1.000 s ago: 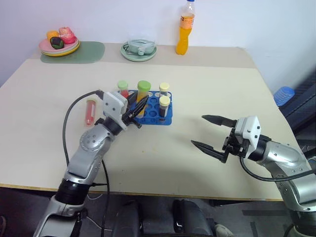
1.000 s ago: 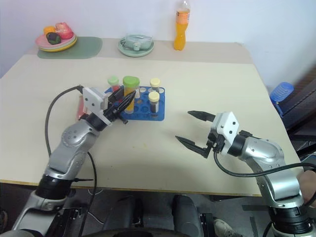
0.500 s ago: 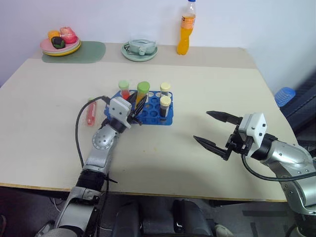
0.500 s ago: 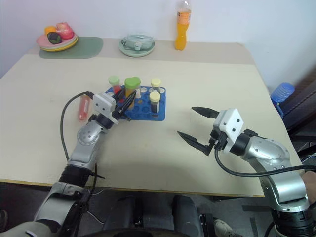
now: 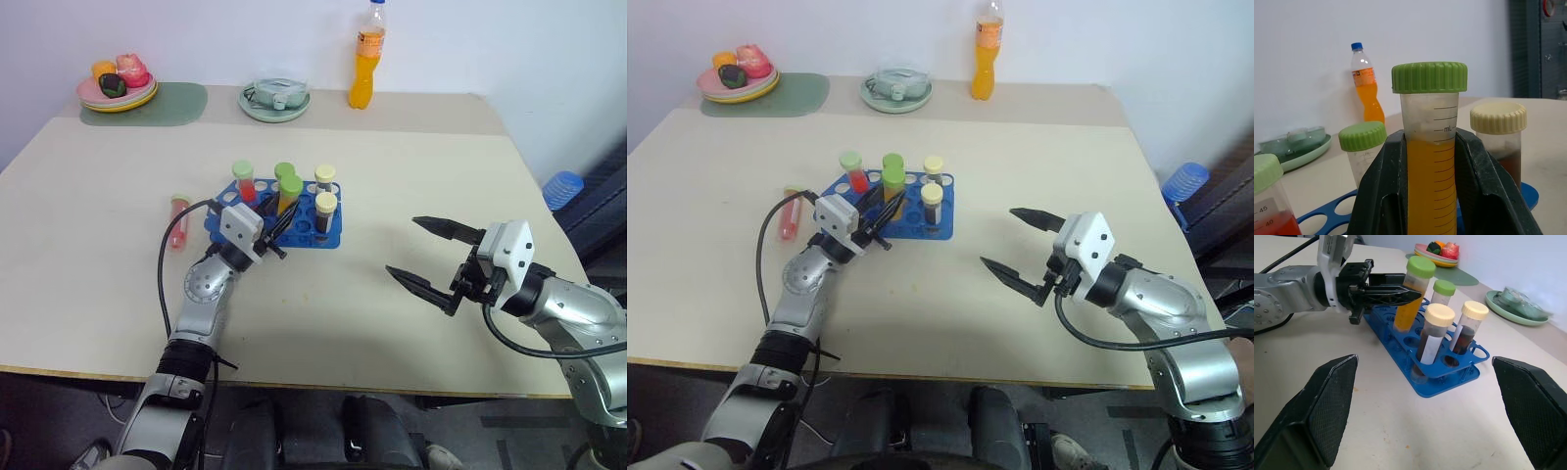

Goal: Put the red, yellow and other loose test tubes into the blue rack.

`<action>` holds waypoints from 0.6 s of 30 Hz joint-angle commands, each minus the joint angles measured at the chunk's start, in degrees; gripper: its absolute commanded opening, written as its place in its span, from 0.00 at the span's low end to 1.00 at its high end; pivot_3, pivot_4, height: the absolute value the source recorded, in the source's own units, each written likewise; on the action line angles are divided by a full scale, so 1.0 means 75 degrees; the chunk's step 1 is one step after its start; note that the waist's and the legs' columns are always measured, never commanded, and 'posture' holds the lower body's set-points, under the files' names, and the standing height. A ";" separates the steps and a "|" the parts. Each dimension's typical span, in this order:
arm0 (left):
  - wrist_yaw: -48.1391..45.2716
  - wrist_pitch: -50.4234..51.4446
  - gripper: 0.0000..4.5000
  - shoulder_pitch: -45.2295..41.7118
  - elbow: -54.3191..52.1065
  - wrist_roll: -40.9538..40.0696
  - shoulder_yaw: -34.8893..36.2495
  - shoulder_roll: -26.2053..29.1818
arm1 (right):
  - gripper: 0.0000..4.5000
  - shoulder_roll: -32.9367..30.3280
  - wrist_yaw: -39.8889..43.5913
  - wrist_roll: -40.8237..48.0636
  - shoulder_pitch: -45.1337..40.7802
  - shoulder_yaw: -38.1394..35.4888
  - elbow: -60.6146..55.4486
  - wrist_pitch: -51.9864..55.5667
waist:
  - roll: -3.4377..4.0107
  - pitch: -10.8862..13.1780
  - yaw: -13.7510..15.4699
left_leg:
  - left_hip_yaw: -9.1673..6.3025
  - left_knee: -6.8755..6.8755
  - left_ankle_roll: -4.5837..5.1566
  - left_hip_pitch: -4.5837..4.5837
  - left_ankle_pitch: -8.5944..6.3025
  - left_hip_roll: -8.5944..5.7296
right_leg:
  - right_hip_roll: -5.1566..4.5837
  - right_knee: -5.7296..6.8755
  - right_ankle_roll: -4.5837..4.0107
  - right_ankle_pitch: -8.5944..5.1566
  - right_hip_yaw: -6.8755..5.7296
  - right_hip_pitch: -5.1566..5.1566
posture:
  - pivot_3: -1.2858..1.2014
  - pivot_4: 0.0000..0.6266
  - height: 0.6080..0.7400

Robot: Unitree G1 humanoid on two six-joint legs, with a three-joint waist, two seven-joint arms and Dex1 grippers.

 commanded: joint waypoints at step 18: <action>-0.0088 0.0695 0.99 0.0185 -0.0770 -0.0531 0.0611 -0.0231 | 1.00 0.0085 0.0014 -0.0088 -0.0388 0.0080 0.0170 -0.0356 | 0.0000 0.0000 0.0008 | -0.0001 0.0000 0.0000 0.0000 0.0000 0.0000 | 0.0000 0.0000 0.0000 0.0000 -0.0001 0.0000 | 0.52 0.24 1.00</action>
